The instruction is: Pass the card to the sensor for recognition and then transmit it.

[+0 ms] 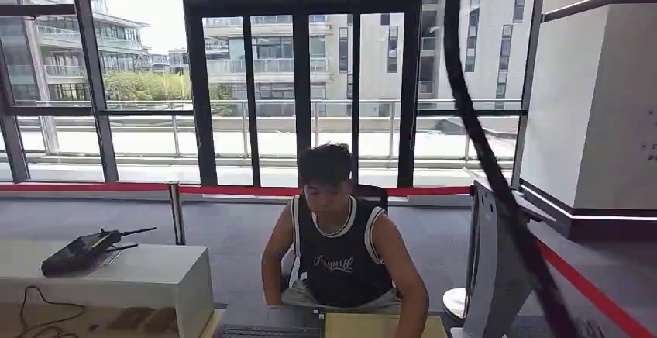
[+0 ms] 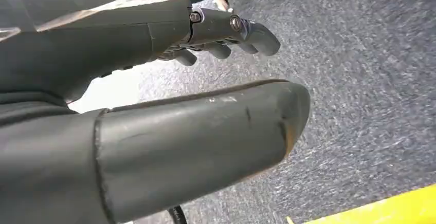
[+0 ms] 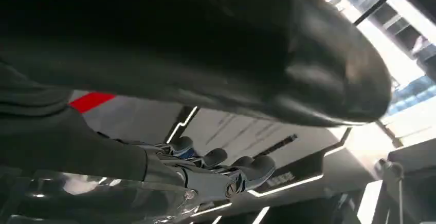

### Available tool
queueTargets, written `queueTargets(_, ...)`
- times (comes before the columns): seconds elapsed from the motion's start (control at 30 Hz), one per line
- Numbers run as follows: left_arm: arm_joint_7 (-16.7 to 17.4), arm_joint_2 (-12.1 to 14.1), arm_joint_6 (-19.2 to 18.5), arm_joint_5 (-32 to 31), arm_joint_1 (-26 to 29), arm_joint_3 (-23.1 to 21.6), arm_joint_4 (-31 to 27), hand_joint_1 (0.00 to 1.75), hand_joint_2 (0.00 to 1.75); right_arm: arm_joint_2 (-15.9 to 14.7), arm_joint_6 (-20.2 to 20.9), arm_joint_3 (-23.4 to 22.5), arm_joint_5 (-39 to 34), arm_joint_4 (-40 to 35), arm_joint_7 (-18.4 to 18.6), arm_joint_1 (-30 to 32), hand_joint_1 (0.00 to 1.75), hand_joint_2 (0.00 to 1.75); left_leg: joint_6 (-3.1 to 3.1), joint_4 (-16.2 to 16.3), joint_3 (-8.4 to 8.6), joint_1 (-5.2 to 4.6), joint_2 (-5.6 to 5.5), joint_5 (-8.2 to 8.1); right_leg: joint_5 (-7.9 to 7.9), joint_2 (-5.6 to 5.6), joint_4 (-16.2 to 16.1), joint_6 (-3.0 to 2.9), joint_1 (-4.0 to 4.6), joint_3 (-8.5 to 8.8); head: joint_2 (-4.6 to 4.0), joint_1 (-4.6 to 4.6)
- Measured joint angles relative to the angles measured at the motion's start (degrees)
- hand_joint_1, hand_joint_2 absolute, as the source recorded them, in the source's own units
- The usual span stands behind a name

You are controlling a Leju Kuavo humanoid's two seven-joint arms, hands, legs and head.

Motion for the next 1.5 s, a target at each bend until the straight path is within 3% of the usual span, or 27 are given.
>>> queueTargets(0.2,0.68,-0.13,0.29,0.96,-0.05,0.9,-0.02,0.0,0.0,-3.26,0.02,-21.34,2.82,-2.41,-5.56,6.05,0.0,1.75,-0.01,0.01,0.0,-0.01,0.12,-0.05,-0.01,0.12,-0.03,0.01,-0.01,-0.04,0.0,0.02)
queueTargets(0.3,0.79,-0.44,0.39,0.98,-0.18,1.27,-0.02,0.0,0.0,-3.63,0.07,-30.45,7.31,-1.58,-7.02,7.2,0.0,1.75,-0.01,0.0,0.0,-0.01,0.13,-0.05,-0.01,0.13,-0.02,0.0,0.0,-0.06,0.0,0.02)
queueTargets(0.43,0.57,-0.85,0.9,1.31,-0.31,1.44,-0.02,0.0,0.0,-3.5,0.11,-43.22,18.46,2.76,-9.06,7.68,0.0,1.75,-0.02,0.0,0.05,0.02,0.19,-0.06,-0.02,0.18,-0.02,0.0,0.04,-0.04,0.0,0.02)
queueTargets(0.57,0.54,-1.14,1.31,1.42,-0.43,1.53,-0.04,0.0,0.0,-2.52,0.17,-54.56,28.04,7.76,-6.37,9.64,0.0,1.75,-0.03,-0.03,0.04,0.05,0.19,-0.07,-0.03,0.19,-0.02,0.0,0.07,-0.04,0.0,0.04)
queueTargets(0.67,2.12,-1.44,1.53,1.71,-0.61,1.73,-0.04,0.0,0.0,-1.11,0.2,-61.05,31.28,11.91,-3.0,12.81,0.0,1.75,-0.02,-0.05,0.03,0.06,0.15,-0.1,-0.11,0.18,-0.02,0.01,0.08,0.03,0.0,0.04)
queueTargets(0.87,3.72,-1.95,2.03,2.16,-0.81,1.97,-0.04,0.0,0.0,1.73,0.2,-68.04,38.39,19.96,4.76,17.16,0.0,1.75,-0.05,-0.09,0.07,0.08,0.2,-0.14,-0.17,0.18,0.01,-0.06,0.1,0.01,0.0,0.02)
queueTargets(1.0,4.46,-2.25,2.08,1.62,-0.85,2.36,-0.04,0.0,0.0,3.32,0.2,-70.53,38.88,25.15,8.86,19.01,0.0,1.75,-0.06,-0.1,0.09,0.08,0.17,-0.13,-0.19,0.18,0.02,-0.05,0.1,0.04,0.0,0.02)
queueTargets(1.3,3.26,-2.27,1.14,-0.46,-0.87,2.6,-0.04,0.0,0.0,3.69,0.26,-73.5,35.19,35.62,12.95,21.66,0.0,1.75,-0.06,-0.1,0.11,0.07,0.18,-0.13,-0.2,0.18,0.02,-0.05,0.09,0.05,0.0,0.04)
queueTargets(1.5,3.47,-2.29,1.95,-0.37,-0.92,2.6,-0.04,0.0,0.0,3.63,4.62,-74.99,35.45,41.94,14.81,22.13,0.0,1.75,-0.06,-0.1,0.12,0.07,0.21,-0.13,-0.2,0.19,0.03,-0.06,0.1,0.05,0.0,0.04)
